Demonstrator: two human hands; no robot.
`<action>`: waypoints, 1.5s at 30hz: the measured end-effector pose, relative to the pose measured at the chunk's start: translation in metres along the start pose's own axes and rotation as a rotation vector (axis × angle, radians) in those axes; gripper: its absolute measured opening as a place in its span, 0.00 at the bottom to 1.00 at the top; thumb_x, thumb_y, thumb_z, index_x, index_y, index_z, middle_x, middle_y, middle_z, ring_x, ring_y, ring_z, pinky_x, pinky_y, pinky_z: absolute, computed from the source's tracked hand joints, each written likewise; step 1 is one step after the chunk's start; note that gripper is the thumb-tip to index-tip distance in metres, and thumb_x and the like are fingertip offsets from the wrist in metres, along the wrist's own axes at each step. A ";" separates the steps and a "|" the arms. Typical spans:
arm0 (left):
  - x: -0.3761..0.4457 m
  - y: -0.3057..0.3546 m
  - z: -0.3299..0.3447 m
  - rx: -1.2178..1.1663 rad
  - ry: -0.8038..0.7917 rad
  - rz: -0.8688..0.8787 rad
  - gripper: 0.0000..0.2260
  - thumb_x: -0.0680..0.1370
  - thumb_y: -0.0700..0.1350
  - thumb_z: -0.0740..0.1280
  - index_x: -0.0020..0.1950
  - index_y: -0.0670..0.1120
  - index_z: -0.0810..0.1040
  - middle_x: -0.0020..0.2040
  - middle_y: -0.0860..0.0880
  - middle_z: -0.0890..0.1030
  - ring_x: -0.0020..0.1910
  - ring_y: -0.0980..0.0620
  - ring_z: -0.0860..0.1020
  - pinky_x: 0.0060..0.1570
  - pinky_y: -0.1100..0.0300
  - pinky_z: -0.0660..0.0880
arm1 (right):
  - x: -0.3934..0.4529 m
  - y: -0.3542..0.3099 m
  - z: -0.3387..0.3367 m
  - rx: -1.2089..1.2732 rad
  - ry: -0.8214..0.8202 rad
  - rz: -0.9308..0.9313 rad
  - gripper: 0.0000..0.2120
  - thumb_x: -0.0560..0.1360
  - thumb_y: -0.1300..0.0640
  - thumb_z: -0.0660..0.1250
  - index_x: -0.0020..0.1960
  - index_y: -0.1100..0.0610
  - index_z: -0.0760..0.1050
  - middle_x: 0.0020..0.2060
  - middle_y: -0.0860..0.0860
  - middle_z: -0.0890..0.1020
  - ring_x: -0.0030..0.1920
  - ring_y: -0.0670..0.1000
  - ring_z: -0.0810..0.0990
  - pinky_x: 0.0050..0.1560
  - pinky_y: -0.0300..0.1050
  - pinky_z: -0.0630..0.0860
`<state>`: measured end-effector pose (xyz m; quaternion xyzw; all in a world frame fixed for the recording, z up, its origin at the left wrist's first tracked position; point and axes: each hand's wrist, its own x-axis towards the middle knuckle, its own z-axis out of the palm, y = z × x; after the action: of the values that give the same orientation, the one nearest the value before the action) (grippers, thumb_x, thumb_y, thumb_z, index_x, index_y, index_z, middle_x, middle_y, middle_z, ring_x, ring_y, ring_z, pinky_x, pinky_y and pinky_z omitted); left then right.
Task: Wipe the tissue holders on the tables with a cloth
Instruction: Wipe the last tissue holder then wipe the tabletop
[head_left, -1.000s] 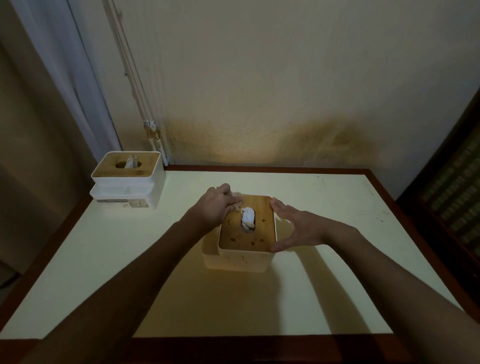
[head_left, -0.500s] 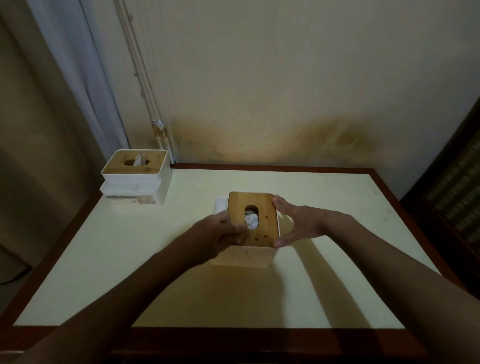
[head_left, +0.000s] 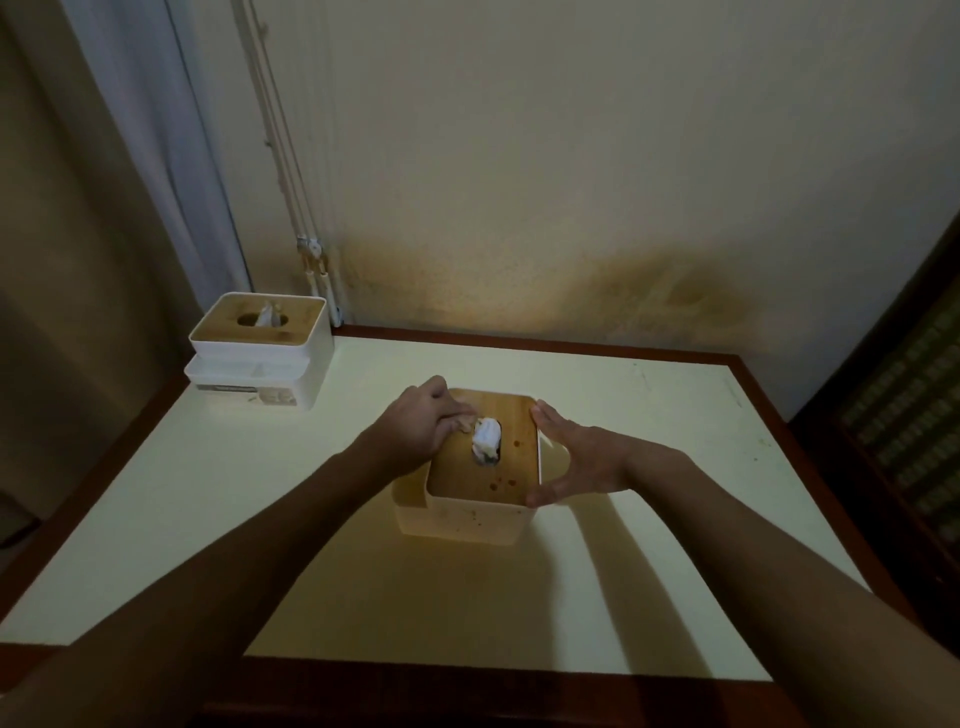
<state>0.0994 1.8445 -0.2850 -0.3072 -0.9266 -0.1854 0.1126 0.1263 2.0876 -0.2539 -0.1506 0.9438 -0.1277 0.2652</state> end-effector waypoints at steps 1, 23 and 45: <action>-0.010 0.004 -0.002 -0.034 0.020 0.000 0.16 0.80 0.51 0.59 0.61 0.45 0.80 0.51 0.44 0.76 0.49 0.48 0.76 0.52 0.54 0.76 | 0.000 0.000 0.000 -0.006 0.004 -0.001 0.59 0.67 0.36 0.72 0.76 0.50 0.32 0.76 0.45 0.36 0.77 0.52 0.46 0.75 0.49 0.50; -0.039 0.057 0.011 -0.058 0.130 -0.310 0.13 0.80 0.44 0.62 0.64 0.52 0.75 0.59 0.49 0.73 0.56 0.50 0.70 0.55 0.62 0.70 | -0.061 -0.021 0.019 -0.333 -0.017 0.231 0.49 0.72 0.30 0.58 0.78 0.56 0.39 0.78 0.53 0.42 0.77 0.58 0.41 0.74 0.58 0.51; 0.015 0.046 0.014 0.001 -0.049 -0.109 0.16 0.81 0.44 0.61 0.69 0.53 0.73 0.62 0.48 0.73 0.59 0.48 0.70 0.57 0.60 0.68 | -0.047 0.034 0.007 -0.022 0.017 0.139 0.38 0.78 0.36 0.55 0.77 0.45 0.36 0.76 0.42 0.35 0.77 0.55 0.38 0.73 0.61 0.48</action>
<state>0.1142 1.8920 -0.2799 -0.2608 -0.9445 -0.1833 0.0797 0.1604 2.1341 -0.2487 -0.0864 0.9555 -0.0997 0.2638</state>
